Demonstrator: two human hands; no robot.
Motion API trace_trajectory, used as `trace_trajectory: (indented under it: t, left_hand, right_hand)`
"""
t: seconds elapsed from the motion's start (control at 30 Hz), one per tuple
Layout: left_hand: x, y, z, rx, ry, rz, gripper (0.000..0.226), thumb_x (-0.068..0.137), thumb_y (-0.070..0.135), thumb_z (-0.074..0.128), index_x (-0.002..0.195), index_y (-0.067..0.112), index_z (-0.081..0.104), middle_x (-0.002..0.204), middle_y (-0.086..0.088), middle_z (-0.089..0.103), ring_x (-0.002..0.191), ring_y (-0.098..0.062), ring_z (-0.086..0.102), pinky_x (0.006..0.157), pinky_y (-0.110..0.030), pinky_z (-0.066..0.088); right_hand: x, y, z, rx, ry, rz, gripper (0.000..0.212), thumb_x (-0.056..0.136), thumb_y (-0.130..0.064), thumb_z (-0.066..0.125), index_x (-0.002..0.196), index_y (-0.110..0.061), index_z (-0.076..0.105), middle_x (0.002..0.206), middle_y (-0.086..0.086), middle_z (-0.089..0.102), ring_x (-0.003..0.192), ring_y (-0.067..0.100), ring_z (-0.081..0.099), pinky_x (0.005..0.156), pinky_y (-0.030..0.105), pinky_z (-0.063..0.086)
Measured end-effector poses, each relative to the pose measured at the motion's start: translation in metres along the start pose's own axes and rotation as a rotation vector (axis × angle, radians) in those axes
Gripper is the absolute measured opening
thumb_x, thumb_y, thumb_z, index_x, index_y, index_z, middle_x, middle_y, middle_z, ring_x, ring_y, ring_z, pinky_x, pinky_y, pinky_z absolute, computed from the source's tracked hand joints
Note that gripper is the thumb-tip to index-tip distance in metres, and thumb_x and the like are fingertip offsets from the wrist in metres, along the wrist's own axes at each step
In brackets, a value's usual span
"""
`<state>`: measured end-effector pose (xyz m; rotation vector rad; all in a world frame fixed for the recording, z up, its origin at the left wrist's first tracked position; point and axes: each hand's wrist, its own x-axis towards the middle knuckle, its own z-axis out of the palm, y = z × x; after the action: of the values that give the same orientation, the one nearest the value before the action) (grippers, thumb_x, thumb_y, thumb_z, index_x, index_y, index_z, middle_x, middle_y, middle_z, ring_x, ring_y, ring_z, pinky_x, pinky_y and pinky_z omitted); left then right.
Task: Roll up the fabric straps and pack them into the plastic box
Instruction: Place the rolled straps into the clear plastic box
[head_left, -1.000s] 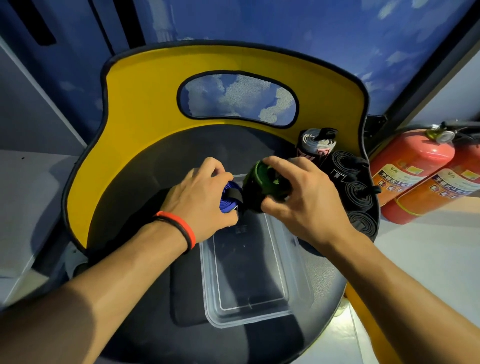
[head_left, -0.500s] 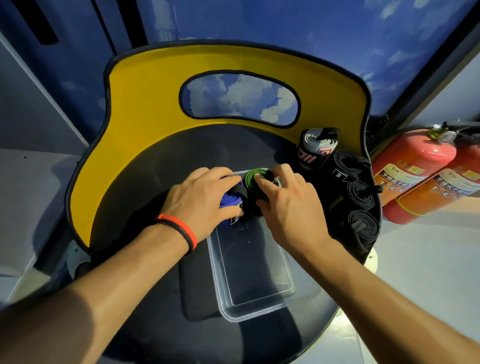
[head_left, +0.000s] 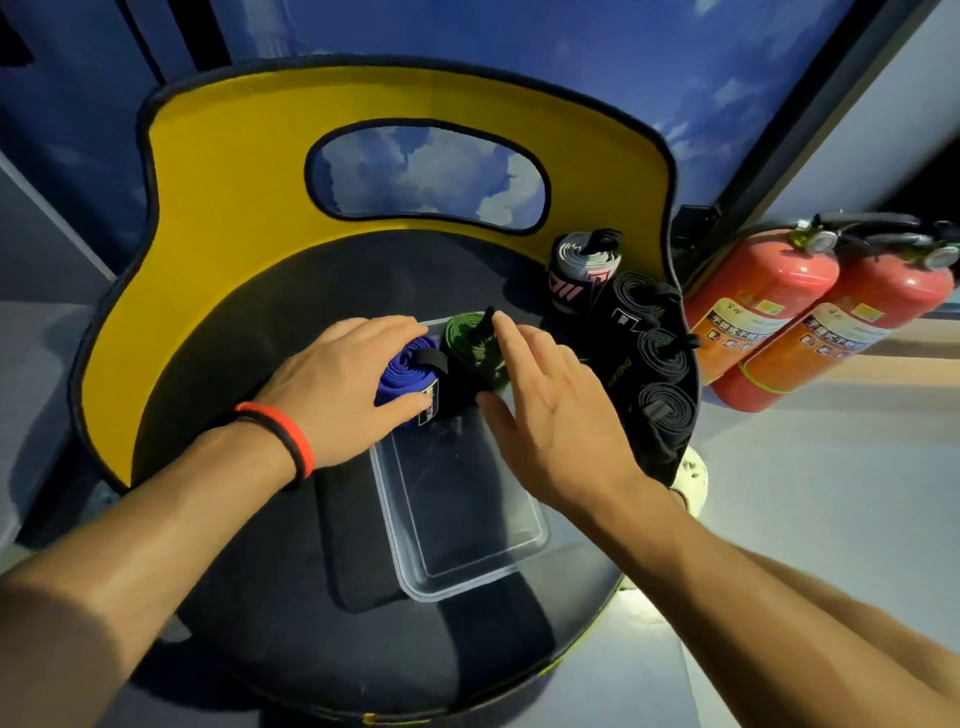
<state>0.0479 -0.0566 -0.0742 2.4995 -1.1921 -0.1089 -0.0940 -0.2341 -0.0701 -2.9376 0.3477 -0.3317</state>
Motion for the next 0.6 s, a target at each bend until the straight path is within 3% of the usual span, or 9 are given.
trace_trajectory:
  t: [0.17,0.33,0.4,0.47,0.6]
  left_hand:
    - [-0.002,0.001,0.001,-0.007,-0.006,-0.005,0.067,0.086,0.041,0.072,0.147,0.029,0.045,0.156,0.008,0.04,0.142,-0.019,0.037,0.116,-0.038,0.034]
    - [-0.002,0.003,-0.001,-0.015,-0.014,-0.024,0.066,0.087,0.039,0.073,0.146,0.031,0.046,0.156,0.009,0.039,0.141,-0.02,0.038,0.114,-0.042,0.038]
    - [-0.003,0.003,-0.002,-0.014,-0.008,-0.028,0.065,0.086,0.039,0.073,0.145,0.032,0.046,0.155,0.009,0.04,0.14,-0.02,0.038,0.113,-0.042,0.039]
    - [-0.003,0.003,-0.003,-0.019,-0.012,-0.038,0.066,0.086,0.04,0.073,0.145,0.032,0.047,0.155,0.01,0.04,0.139,-0.02,0.039,0.112,-0.043,0.04]
    - [-0.003,0.005,-0.002,-0.022,-0.022,-0.048,0.066,0.086,0.039,0.074,0.145,0.032,0.046,0.154,0.009,0.041,0.139,-0.02,0.039,0.111,-0.044,0.041]
  right_hand:
    - [-0.019,0.016,-0.015,-0.163,0.065,0.14,0.048,0.097,-0.039,0.049,0.138,-0.014,0.05,0.128,0.007,0.056,0.105,0.031,0.056,0.085,0.043,0.045]
    - [-0.039,0.054,-0.032,-0.358,0.072,0.279,0.033,0.079,-0.037,0.071,0.097,-0.012,0.062,0.103,0.011,0.052,0.091,0.035,0.049,0.073,0.042,0.037]
    - [-0.045,0.064,-0.031,-0.395,0.02,0.312,0.036,0.077,-0.036,0.074,0.1,-0.011,0.065,0.11,0.013,0.054,0.096,0.036,0.05,0.076,0.043,0.04]
    - [-0.05,0.069,-0.026,-0.417,-0.016,0.315,0.045,0.077,-0.029,0.076,0.117,-0.012,0.065,0.124,0.016,0.054,0.104,0.037,0.051,0.082,0.044,0.044]
    - [-0.059,0.069,-0.017,-0.397,-0.022,0.271,0.074,0.077,-0.015,0.079,0.146,-0.019,0.052,0.133,0.019,0.053,0.115,0.038,0.051,0.09,0.045,0.048]
